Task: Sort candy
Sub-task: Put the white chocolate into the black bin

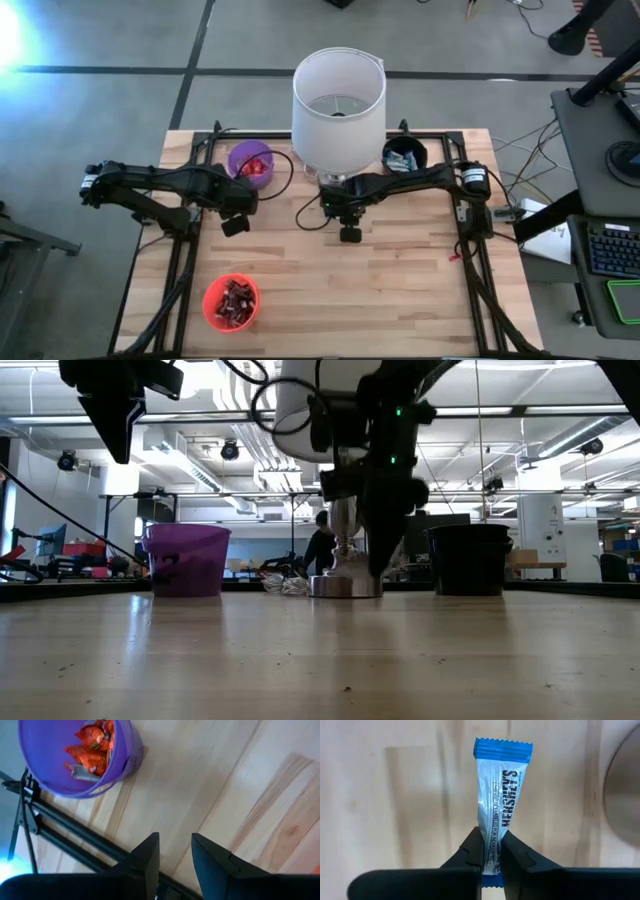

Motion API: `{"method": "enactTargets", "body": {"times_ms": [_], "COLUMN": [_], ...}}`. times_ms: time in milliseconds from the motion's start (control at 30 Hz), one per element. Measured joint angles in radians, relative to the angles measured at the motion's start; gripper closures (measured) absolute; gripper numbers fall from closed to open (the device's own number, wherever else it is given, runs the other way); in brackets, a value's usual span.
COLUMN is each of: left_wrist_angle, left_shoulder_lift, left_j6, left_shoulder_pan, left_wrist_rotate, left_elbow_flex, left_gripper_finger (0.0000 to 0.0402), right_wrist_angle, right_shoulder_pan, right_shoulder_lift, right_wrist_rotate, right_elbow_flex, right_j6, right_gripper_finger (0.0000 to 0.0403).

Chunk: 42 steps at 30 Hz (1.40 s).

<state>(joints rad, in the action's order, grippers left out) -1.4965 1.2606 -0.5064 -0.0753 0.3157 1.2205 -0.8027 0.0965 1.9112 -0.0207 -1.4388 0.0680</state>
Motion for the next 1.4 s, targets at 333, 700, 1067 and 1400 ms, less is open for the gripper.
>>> {"method": "enactTargets", "body": {"times_ms": [333,700,1067,1400], "left_wrist_angle": [-0.05,-0.052,-0.048,-0.041], "left_shoulder_lift": [-0.007,-0.054,-0.12,-0.136], "left_j6": [0.03,0.101,0.105,0.11], "left_shoulder_pan": [0.0,-0.001,-0.001,-0.001], "left_wrist_rotate": [-0.013,-0.02,-0.02,-0.02], "left_elbow_flex": [0.0,0.0,0.0,0.0], "left_gripper_finger": [0.0307,0.0307,0.0307,0.0307], "right_wrist_angle": [-0.253,-0.373,-0.49,-0.582], "right_shoulder_pan": [-0.104,-0.225,-0.289,-0.301], "right_shoulder_lift": [-0.04,-0.063,-0.137,-0.293], "right_wrist_rotate": [-0.012,-0.013,-0.005,0.064], "right_elbow_flex": [-0.1,-0.099,-0.086,-0.043], "right_j6": [-0.17,-0.434,-0.653,-0.754], "right_gripper_finger": [0.0382,0.0383,0.0383,0.0383]}}
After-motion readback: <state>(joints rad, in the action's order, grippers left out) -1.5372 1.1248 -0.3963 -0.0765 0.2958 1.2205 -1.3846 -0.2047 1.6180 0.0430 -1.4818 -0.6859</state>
